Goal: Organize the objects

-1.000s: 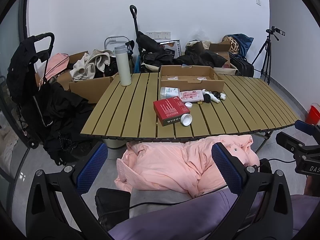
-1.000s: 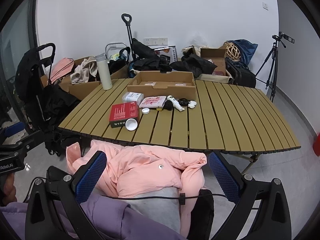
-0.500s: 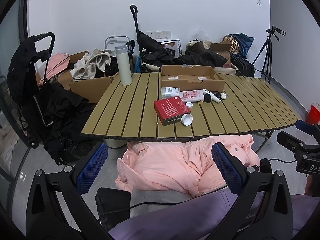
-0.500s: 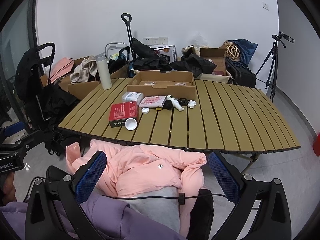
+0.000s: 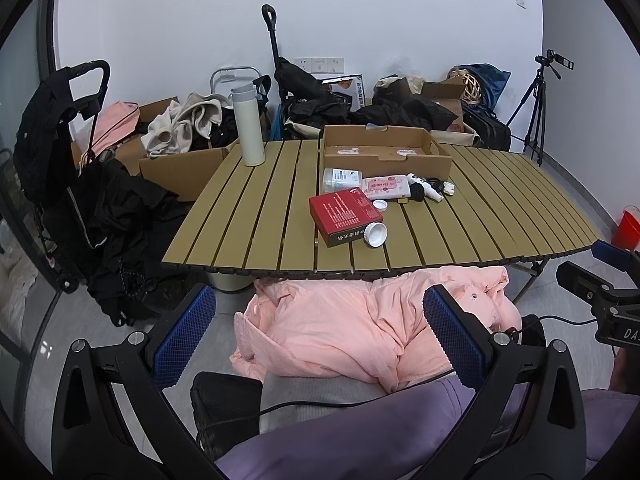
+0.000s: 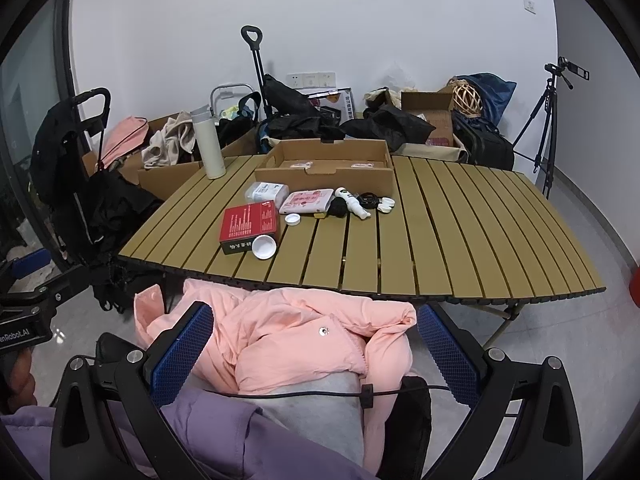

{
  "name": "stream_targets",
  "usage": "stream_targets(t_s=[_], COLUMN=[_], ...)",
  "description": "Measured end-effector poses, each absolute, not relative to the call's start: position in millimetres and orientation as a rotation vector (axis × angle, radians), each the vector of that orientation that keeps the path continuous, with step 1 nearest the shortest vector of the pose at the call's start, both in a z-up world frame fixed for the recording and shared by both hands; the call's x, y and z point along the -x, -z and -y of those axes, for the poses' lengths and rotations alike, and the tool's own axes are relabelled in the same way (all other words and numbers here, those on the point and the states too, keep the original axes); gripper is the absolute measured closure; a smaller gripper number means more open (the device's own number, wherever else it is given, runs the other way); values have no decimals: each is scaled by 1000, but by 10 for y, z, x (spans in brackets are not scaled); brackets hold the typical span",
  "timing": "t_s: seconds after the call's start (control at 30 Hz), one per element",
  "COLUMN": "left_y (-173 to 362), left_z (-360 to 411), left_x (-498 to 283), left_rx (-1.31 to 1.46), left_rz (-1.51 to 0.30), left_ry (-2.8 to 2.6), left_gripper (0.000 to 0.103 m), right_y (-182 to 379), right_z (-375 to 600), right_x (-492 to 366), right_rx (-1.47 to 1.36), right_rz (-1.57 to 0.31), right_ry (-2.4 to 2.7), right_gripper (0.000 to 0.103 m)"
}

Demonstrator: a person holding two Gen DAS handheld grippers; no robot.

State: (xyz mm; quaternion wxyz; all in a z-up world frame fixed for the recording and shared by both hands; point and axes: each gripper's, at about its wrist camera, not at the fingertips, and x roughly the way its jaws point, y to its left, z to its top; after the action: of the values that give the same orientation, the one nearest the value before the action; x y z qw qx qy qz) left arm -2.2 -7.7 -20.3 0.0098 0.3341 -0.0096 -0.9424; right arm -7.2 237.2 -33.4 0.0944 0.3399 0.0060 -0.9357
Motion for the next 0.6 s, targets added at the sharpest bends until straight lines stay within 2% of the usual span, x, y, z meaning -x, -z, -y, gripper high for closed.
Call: stream_targets(t_s=[0.27, 0.4, 0.47, 0.5, 0.57, 0.6], left_y=[243, 241, 287, 318, 445, 519], left_z=[90, 134, 217, 256, 310, 307], left_x=[132, 359, 521, 566, 737, 845], left_rx=[-1079, -1001, -974, -943, -944, -996], left_rz=[32, 56, 35, 19, 38, 74], left_ry=[2919, 2945, 2960, 2966, 2960, 2951], left_gripper=[0, 0, 0, 0, 0, 0], right_y=[389, 470, 371, 312, 317, 413], right_z=[-2407, -2451, -2499, -2501, -2414, -2346], right_x=[149, 429, 470, 456, 477, 590], right_rx=[-1018, -1077, -962, -863, -688, -726], right_rz=[28, 75, 100, 83, -67, -154], right_ry=[2755, 2682, 2748, 2803, 2860, 2822], right_gripper=[0, 0, 0, 0, 0, 0])
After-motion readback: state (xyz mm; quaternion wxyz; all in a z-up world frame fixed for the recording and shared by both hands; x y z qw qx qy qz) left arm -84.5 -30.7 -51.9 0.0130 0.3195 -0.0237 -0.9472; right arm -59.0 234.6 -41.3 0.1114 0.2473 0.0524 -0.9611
